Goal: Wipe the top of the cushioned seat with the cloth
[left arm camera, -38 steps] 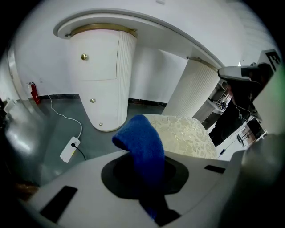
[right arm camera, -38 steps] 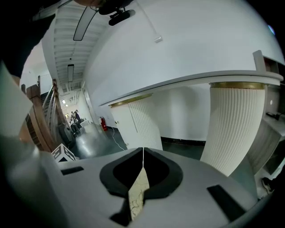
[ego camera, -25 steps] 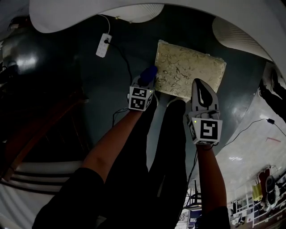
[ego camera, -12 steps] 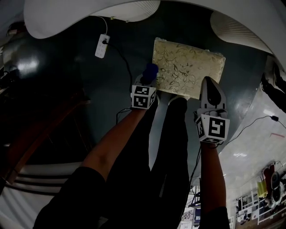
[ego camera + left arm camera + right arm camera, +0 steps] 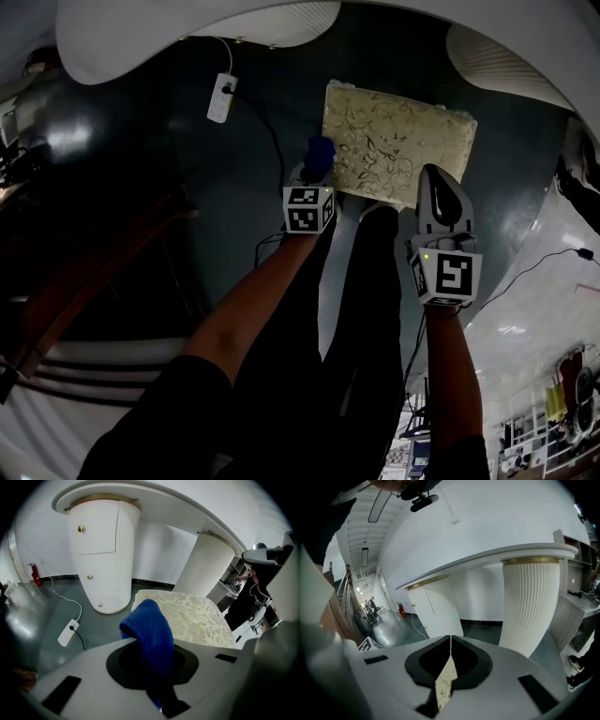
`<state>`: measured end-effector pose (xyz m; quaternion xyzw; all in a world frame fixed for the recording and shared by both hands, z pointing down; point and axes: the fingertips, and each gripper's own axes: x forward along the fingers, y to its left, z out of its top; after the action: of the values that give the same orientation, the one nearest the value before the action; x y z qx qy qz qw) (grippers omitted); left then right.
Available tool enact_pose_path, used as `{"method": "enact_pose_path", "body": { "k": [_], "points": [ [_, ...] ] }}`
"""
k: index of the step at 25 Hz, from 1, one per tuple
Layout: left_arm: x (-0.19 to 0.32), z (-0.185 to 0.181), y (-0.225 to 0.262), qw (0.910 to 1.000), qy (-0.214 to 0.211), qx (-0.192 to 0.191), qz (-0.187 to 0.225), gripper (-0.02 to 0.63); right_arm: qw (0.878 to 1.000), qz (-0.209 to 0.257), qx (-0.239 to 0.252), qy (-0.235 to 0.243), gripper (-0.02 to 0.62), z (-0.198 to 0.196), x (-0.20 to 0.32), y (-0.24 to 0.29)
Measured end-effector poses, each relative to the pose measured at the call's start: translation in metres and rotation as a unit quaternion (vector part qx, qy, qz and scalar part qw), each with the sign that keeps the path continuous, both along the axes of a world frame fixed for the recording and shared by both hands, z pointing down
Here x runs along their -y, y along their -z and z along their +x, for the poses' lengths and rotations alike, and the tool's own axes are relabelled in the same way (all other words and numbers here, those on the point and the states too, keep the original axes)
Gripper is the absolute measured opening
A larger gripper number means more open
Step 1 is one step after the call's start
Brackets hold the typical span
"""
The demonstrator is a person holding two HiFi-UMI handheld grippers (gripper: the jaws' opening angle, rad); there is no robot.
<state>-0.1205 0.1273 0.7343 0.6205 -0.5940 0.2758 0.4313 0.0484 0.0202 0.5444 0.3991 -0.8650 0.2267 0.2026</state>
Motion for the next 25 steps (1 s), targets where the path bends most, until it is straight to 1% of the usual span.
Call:
{"method": "enact_pose_path", "body": {
  "k": [4, 9, 13, 16, 19, 23, 25],
  "points": [
    [0.000, 0.002, 0.000, 0.9999, 0.013, 0.007, -0.003, 0.049, 1.000, 0.003, 0.007, 0.002, 0.038, 0.005, -0.001, 0.005],
    [0.005, 0.023, 0.004, 0.9999, 0.006, -0.002, 0.014, 0.049, 1.000, 0.010, 0.015, -0.003, 0.038, 0.014, 0.009, 0.010],
    [0.008, 0.028, 0.004, 0.9995, 0.021, 0.015, 0.017, 0.049, 1.000, 0.015, 0.011, -0.007, 0.038, 0.027, 0.019, 0.015],
    [0.008, 0.039, 0.004, 0.9994, 0.012, 0.024, 0.022, 0.049, 1.000, 0.018, 0.008, -0.016, 0.038, 0.041, 0.020, 0.015],
    [0.012, 0.057, 0.004, 0.9995, 0.008, 0.023, 0.020, 0.049, 1.000, 0.018, 0.005, -0.023, 0.038, 0.051, 0.019, 0.012],
    [0.016, 0.069, 0.003, 0.9992, 0.025, 0.028, 0.012, 0.049, 1.000, 0.013, 0.007, -0.024, 0.038, 0.054, 0.018, 0.013],
    [0.017, 0.075, 0.002, 0.9992, 0.025, 0.030, 0.009, 0.049, 0.999, 0.014, 0.009, -0.028, 0.038, 0.057, 0.018, 0.012]
  ]
}}
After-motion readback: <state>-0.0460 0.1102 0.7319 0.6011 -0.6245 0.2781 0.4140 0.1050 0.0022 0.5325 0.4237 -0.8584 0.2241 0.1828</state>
